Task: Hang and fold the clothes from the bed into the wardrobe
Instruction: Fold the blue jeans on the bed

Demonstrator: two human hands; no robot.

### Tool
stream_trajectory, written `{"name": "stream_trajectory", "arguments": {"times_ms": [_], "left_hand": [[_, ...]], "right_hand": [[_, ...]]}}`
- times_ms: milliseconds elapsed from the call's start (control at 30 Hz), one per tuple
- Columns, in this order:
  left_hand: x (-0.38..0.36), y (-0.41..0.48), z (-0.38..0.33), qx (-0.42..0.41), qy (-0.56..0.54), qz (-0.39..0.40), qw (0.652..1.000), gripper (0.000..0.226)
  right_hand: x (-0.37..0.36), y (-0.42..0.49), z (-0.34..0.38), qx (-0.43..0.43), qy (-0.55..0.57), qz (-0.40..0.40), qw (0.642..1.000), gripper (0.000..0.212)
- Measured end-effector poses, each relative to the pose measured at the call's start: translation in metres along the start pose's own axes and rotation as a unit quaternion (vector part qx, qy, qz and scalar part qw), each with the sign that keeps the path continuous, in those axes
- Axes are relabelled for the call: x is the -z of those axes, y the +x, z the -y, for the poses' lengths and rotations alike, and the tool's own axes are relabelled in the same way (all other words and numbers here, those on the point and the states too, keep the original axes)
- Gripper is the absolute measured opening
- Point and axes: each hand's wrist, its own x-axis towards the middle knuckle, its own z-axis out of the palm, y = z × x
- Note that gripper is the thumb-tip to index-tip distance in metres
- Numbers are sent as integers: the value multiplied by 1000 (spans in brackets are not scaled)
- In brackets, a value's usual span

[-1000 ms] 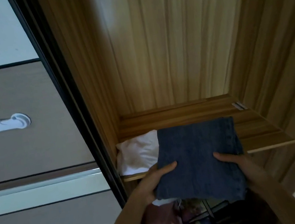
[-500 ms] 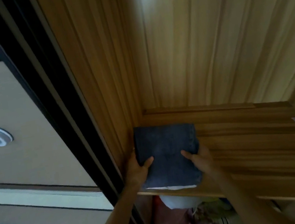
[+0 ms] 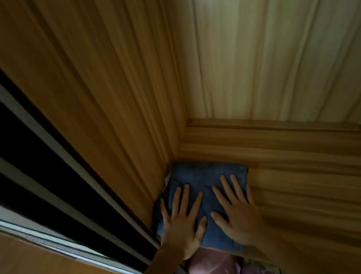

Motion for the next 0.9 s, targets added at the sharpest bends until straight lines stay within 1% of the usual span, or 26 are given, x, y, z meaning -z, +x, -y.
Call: {"name": "stream_trajectory", "arguments": {"times_ms": [100,200,267,367,433,500,567,633,700,733,833,900], "left_hand": [[2,14,1,26,-6,7,1000,61],[11,27,1,47,-8,32,998,62],[17,29,0,40,0,30,999,63],[22,25,-4,42,4,46,998,67],[28,21,-8,55,1,34,998,69],[33,12,-12,64,-13,46,997,74],[37,2,-12,57,-34,40,997,78],[48,-8,-9,50,-66,26,996,66],[57,-18,-3,52,-109,52,991,55],[62,-24,1,65,-127,68,987,52],[77,-45,15,116,-179,77,974,37],[87,-63,26,125,-224,90,962,28]], "right_hand": [[0,20,-7,-12,1,19,1000,75],[5,35,-8,-15,4,44,999,76],[9,38,-8,-19,11,41,999,75],[15,31,-2,-16,9,11,1000,72],[19,27,4,-11,1,-8,1000,67],[26,25,12,-2,0,-25,1000,59],[35,21,22,11,18,-26,999,47],[45,19,30,21,38,-9,999,36],[57,14,41,25,55,15,998,34],[62,12,48,30,63,17,997,34],[77,5,73,48,89,25,995,32],[86,-1,92,52,112,22,992,28]]}}
